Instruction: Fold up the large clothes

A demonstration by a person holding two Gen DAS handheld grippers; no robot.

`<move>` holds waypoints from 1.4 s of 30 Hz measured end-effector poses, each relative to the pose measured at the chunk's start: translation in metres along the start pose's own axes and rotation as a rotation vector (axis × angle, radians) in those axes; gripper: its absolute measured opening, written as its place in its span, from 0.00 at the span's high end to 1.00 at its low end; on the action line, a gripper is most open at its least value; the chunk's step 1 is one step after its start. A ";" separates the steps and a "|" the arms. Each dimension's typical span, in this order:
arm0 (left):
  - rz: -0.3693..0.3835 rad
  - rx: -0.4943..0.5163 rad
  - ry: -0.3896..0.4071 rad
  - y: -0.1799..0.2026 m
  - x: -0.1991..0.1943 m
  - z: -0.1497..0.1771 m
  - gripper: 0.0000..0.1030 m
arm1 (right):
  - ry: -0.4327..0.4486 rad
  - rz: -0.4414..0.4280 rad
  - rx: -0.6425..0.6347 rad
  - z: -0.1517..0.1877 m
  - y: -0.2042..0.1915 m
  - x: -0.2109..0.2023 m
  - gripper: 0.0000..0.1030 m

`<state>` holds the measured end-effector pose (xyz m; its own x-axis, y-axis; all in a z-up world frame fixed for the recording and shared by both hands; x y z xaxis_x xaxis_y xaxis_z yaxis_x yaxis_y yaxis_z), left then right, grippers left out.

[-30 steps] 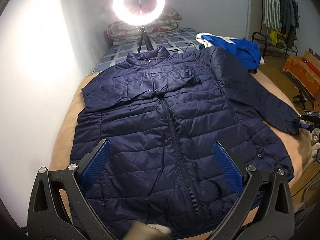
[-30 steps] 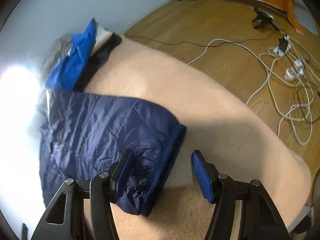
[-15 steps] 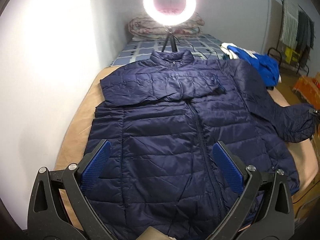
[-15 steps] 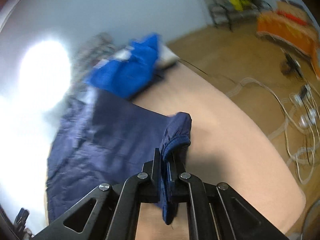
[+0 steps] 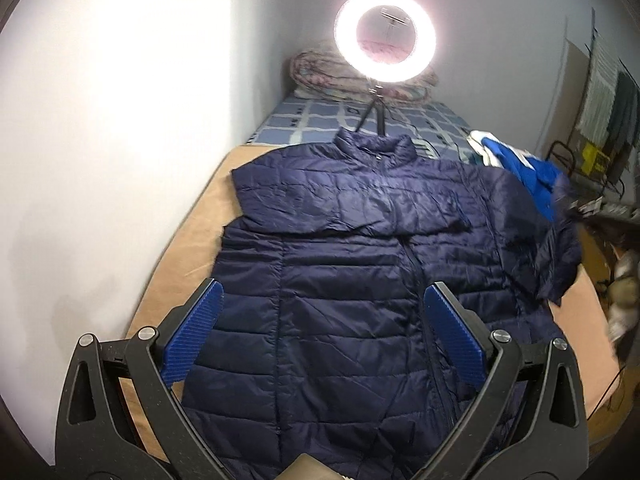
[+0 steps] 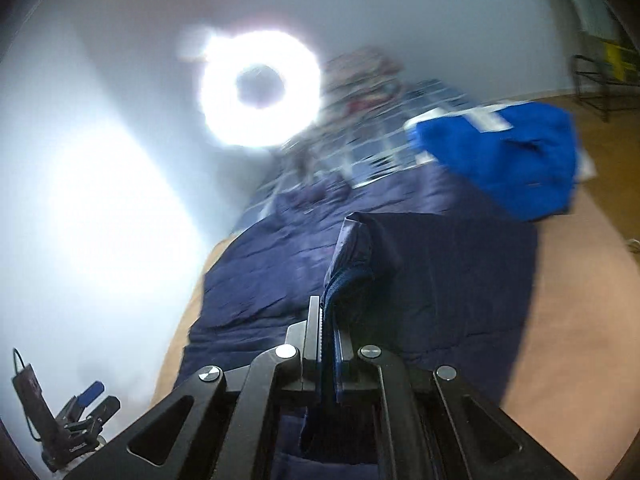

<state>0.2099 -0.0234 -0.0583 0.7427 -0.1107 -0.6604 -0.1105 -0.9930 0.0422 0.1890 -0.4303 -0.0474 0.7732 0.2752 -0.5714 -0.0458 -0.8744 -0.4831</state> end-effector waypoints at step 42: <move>0.199 -0.255 -0.503 0.003 0.228 0.005 0.16 | -0.089 0.060 -0.006 0.055 0.023 -0.042 0.47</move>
<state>0.3761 -0.0510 -0.2126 0.3128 -0.3238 -0.8929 -0.0066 -0.9408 0.3389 0.1206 -0.4401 -0.0705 0.7100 0.2564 -0.6558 -0.0866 -0.8925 -0.4426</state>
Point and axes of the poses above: each gripper's, at about its wrist camera, not at the fingertips, and x roughly the way its jaws point, y to its right, z to its underside, the point moved 1 cm from there along x, roughly the way its jaws point, and after that the axes turned 3 degrees about -z, right-handed, at the moved point
